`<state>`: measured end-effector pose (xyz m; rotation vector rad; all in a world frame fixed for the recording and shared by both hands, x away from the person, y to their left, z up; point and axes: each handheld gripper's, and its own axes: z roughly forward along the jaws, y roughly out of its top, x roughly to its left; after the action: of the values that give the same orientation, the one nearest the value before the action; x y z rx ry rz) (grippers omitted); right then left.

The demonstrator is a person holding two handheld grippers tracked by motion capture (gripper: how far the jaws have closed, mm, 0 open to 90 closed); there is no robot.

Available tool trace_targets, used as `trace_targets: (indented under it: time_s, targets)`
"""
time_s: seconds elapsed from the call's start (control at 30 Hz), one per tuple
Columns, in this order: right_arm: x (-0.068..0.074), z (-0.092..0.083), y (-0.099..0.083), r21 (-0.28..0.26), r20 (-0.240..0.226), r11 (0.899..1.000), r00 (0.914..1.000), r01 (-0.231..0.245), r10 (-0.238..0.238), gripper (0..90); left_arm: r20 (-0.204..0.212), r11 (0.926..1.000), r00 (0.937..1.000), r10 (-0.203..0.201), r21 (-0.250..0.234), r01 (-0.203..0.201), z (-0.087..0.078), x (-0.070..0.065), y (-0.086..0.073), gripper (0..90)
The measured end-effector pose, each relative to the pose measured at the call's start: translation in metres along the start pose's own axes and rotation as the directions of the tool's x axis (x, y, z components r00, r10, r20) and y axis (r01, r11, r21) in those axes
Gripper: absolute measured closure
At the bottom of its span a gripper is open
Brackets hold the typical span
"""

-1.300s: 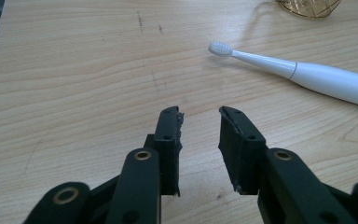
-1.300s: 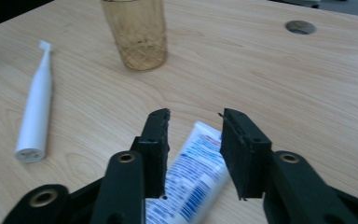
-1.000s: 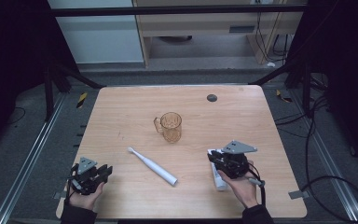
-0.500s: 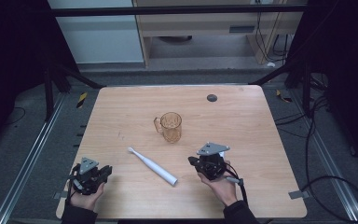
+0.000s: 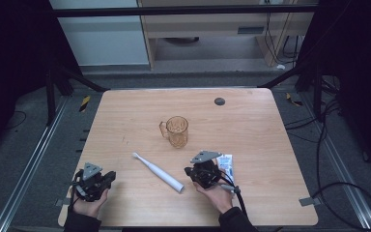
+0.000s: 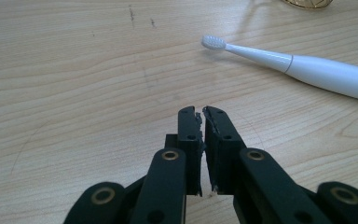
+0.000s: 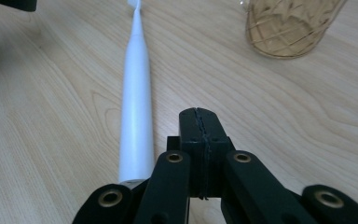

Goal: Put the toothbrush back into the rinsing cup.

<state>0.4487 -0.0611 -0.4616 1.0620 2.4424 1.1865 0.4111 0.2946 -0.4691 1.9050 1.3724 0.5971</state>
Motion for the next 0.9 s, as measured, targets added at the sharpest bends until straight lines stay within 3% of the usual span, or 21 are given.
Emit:
trace_targets:
  time_s: [0.3, 0.9]
  targets:
    - [0.01, 0.019, -0.005, 0.033, -0.018, 0.999, 0.9998, 0.006, -0.006, 90.0, 0.001, 1.0, 1.0, 0.007, 0.002, -0.007, 0.001, -0.001, 0.0, 83.4]
    - [0.022, 0.031, -0.01, 0.052, -0.063, 0.999, 0.998, 0.009, -0.005, 90.0, 0.001, 1.0, 1.0, -0.001, -0.004, 0.001, 0.003, 0.001, 0.002, 81.7]
